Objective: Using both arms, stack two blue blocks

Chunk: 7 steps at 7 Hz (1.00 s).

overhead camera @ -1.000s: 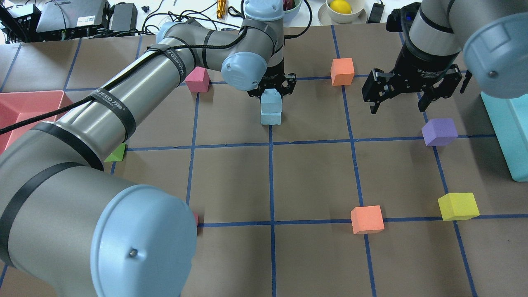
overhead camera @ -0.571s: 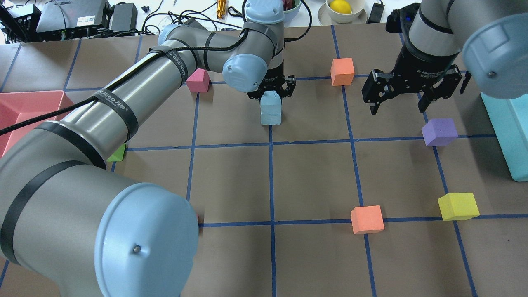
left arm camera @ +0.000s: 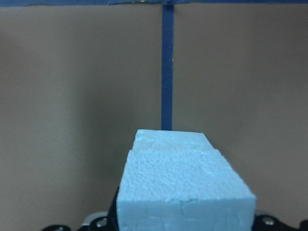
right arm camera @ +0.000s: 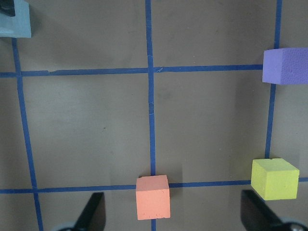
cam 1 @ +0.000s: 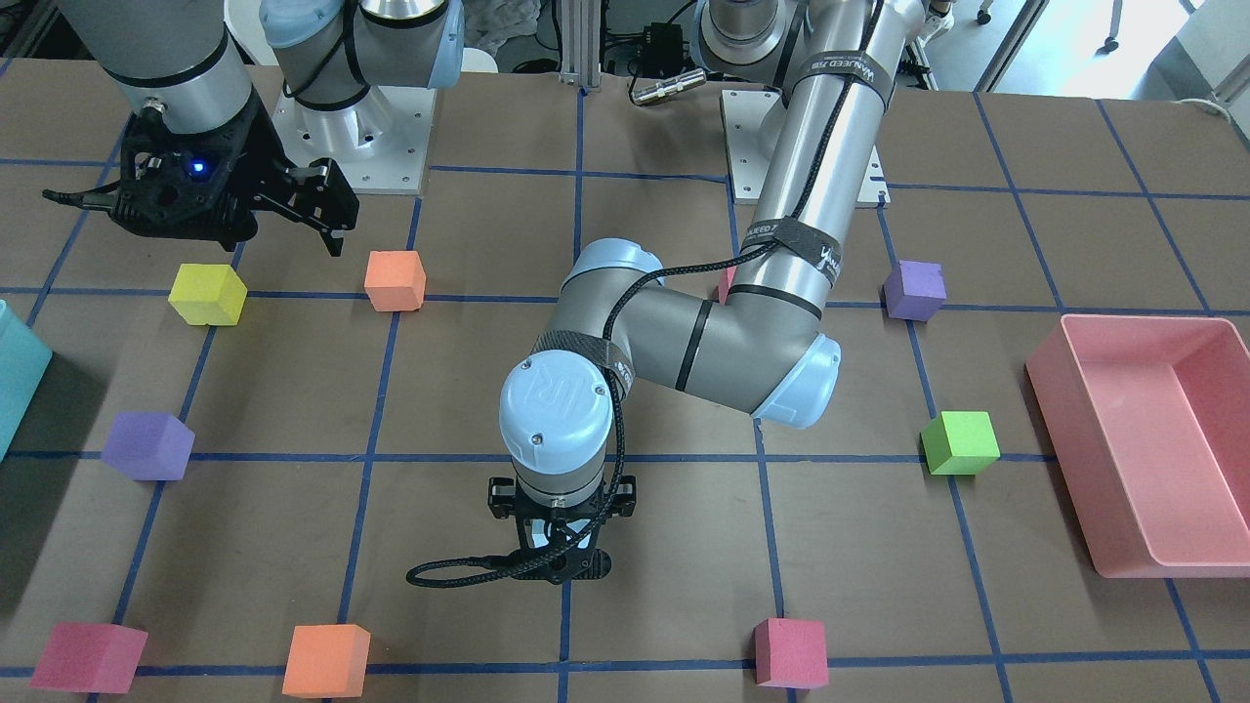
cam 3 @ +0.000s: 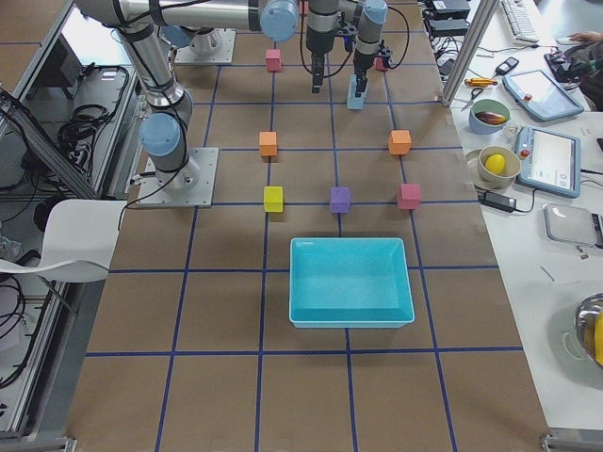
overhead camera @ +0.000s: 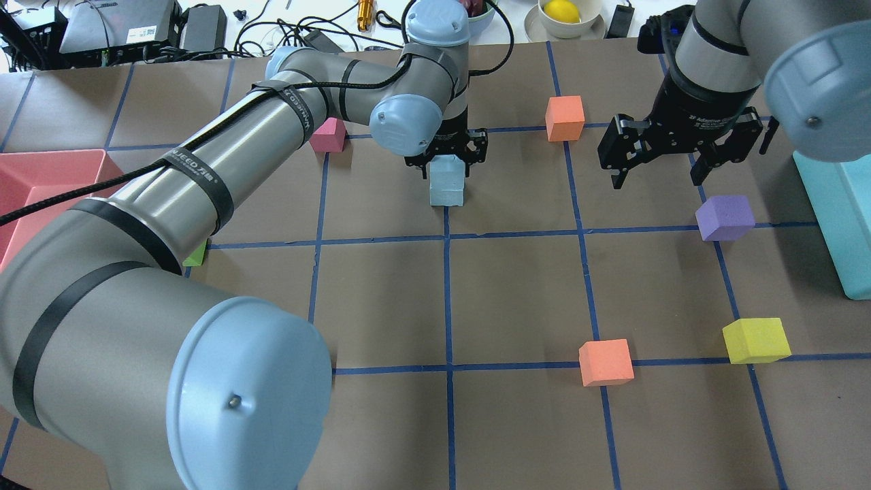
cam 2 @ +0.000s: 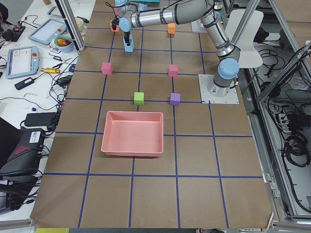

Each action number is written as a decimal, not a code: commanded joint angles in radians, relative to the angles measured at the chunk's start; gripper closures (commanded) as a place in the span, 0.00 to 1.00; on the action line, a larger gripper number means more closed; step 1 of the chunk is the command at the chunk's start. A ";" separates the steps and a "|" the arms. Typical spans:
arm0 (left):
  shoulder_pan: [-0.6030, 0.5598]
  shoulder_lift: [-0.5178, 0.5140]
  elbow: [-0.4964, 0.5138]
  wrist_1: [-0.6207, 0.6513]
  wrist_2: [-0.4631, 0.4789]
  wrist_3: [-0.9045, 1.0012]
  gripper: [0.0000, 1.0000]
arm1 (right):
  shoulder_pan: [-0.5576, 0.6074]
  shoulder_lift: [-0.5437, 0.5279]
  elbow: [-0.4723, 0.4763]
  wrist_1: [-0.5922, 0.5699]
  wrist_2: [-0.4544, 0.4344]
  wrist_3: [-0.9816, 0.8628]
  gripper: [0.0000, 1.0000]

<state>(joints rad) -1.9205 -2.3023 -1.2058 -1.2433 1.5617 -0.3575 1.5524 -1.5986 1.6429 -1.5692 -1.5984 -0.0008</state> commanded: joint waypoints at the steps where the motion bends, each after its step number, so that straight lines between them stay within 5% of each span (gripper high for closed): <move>1: 0.003 0.042 0.009 -0.014 -0.009 0.002 0.00 | 0.000 -0.001 0.000 -0.002 0.002 -0.002 0.00; 7: 0.164 0.401 0.158 -0.516 -0.051 0.271 0.00 | -0.002 0.000 -0.002 -0.005 0.006 -0.005 0.00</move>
<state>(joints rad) -1.7905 -1.9838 -1.0582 -1.6849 1.5114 -0.1855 1.5524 -1.5997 1.6414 -1.5745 -1.5923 -0.0044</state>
